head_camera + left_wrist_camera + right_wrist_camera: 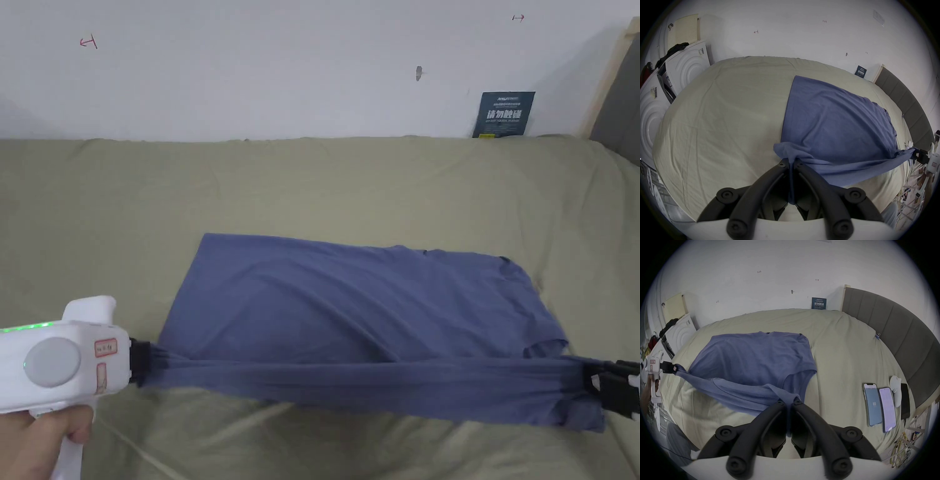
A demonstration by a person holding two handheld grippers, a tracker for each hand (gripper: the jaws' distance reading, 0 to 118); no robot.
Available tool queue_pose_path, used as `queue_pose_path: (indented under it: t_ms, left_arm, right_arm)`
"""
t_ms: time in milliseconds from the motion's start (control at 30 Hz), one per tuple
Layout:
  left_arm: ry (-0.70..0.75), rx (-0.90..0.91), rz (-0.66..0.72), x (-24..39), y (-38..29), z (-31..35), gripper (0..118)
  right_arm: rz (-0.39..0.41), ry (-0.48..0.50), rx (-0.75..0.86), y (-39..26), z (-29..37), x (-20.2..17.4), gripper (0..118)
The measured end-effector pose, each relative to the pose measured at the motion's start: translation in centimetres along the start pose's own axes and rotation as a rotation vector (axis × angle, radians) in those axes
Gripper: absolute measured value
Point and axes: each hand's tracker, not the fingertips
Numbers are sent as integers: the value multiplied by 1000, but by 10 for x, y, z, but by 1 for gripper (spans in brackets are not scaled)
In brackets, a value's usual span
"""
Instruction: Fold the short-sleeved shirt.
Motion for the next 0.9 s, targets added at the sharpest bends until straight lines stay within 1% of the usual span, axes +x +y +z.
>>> queue_pose_path:
  t_ms: [100, 133, 233, 333, 467, 500, 533, 567, 600, 633, 667, 700, 800, 833, 867, 900]
  left_arm:
    - [-4, -3, 9, 8, 29, -17, 1]
    - [-8, -8, 17, 11, 38, -23, 1]
    - [-5, -23, 26, 16, 56, -46, 1]
    - [4, -45, 30, 21, 69, -69, 1]
    - [7, -81, 65, 22, 76, -100, 2]
    - [5, -92, 75, 23, 75, -105, 13]
    - [-3, -106, 85, 23, 74, -109, 57]
    - [10, -97, 80, 22, 72, -112, 102]
    - [15, -95, 80, 19, 69, -115, 118]
    - [33, -75, 92, 16, 66, -111, 114]
    - [57, -43, 122, 11, 62, -104, 114]
    - [33, -32, 101, 7, 59, -101, 114]
    - [30, -33, 108, -3, 47, -81, 114]
    - [31, -29, 104, -7, 40, -72, 114]
    - [43, -10, 86, -11, 32, -63, 113]
    - [61, 7, 61, -6, 21, -47, 110]
  right_arm:
    - [-9, -7, -13, 21, -21, 7, 6]
    - [4, 3, -20, 29, -28, 3, 6]
    - [13, -14, -43, 46, -50, 3, 6]
    - [-4, -32, -74, 51, -78, 15, 6]
    - [-51, -23, -146, 57, -104, 20, 6]
    - [-79, -11, -163, 58, -108, 23, 10]
    - [-131, -26, -165, 57, -106, 21, 35]
    - [-171, -46, -157, 55, -105, 23, 72]
    - [-203, -50, -152, 52, -105, 26, 104]
    - [-230, -39, -134, 47, -101, 28, 118]
    - [-239, -55, -98, 42, -95, 27, 118]
    - [-226, -38, -88, 40, -92, 25, 118]
    - [-196, -55, -121, 22, -74, 15, 118]
    - [-171, -57, -122, 14, -67, 10, 118]
    - [-153, -67, -121, 7, -61, 5, 117]
    - [-152, -66, -110, -1, -54, 1, 110]
